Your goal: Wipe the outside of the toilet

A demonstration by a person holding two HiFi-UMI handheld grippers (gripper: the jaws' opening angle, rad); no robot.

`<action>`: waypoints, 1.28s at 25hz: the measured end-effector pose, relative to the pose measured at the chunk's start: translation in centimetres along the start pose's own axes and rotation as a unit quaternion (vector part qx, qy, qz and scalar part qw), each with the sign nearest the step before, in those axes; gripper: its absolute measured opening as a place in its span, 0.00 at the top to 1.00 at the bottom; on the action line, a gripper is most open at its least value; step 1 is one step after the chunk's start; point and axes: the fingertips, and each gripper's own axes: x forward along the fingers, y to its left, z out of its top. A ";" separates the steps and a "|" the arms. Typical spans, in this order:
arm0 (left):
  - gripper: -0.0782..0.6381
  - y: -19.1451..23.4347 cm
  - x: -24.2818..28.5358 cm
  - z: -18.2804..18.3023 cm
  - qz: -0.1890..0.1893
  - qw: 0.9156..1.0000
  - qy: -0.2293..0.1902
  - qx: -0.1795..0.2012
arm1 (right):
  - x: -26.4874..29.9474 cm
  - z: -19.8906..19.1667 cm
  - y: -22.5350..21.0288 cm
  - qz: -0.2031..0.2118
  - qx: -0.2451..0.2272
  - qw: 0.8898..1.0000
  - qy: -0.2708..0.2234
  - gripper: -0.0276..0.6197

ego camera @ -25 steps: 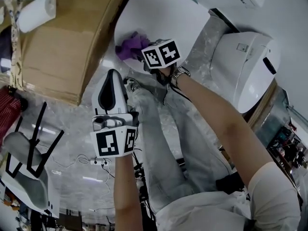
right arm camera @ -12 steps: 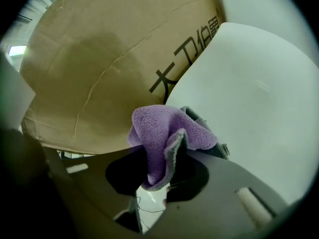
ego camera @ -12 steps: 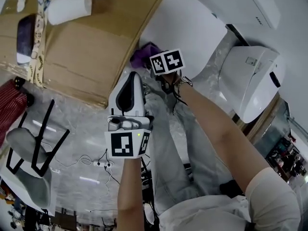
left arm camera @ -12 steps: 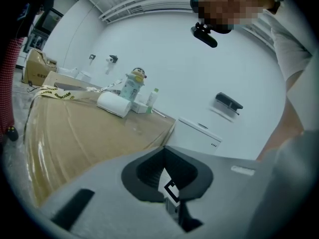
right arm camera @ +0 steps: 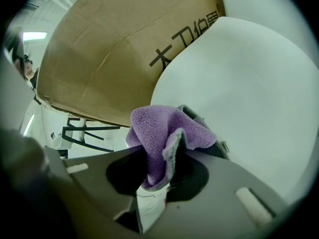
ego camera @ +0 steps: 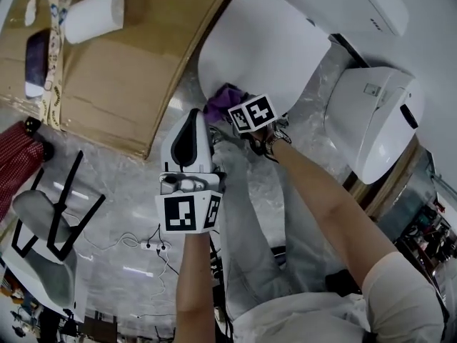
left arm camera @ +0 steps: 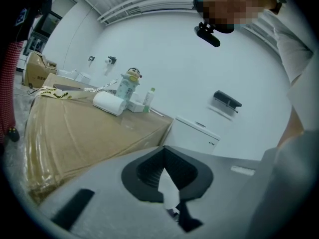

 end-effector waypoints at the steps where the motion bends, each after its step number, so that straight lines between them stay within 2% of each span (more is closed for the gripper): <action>1: 0.88 -0.3 0.0 -0.2 0.002 1.000 0.002 0.000 | -0.2 -0.7 -0.2 0.000 -0.004 1.000 0.005 0.82; 8: 0.88 -3.4 1.0 -1.3 0.011 1.000 0.004 0.008 | -2.0 -4.6 -2.5 0.012 -0.033 0.999 0.027 0.82; 13: 0.88 -6.3 2.1 -1.7 0.030 1.000 -0.006 0.007 | -3.8 -6.9 -4.8 0.021 -0.071 0.996 0.049 0.82; 22: 0.88 -12.9 3.9 -2.8 0.084 0.996 -0.036 -0.004 | -9.1 -9.1 -13.4 0.003 -0.134 0.987 0.085 0.82; 26: 0.88 -15.6 4.4 -3.1 0.110 0.992 -0.055 -0.010 | -11.5 -8.0 -17.9 -0.019 -0.162 0.982 0.096 0.82; 29: 0.88 -17.2 4.0 -3.5 0.129 0.990 -0.058 -0.019 | -13.6 -7.0 -21.2 -0.041 -0.166 0.980 0.097 0.82; 32: 0.88 -18.0 3.5 -3.2 0.141 0.988 -0.062 -0.019 | -15.3 -4.9 -25.3 -0.090 -0.158 0.979 0.088 0.82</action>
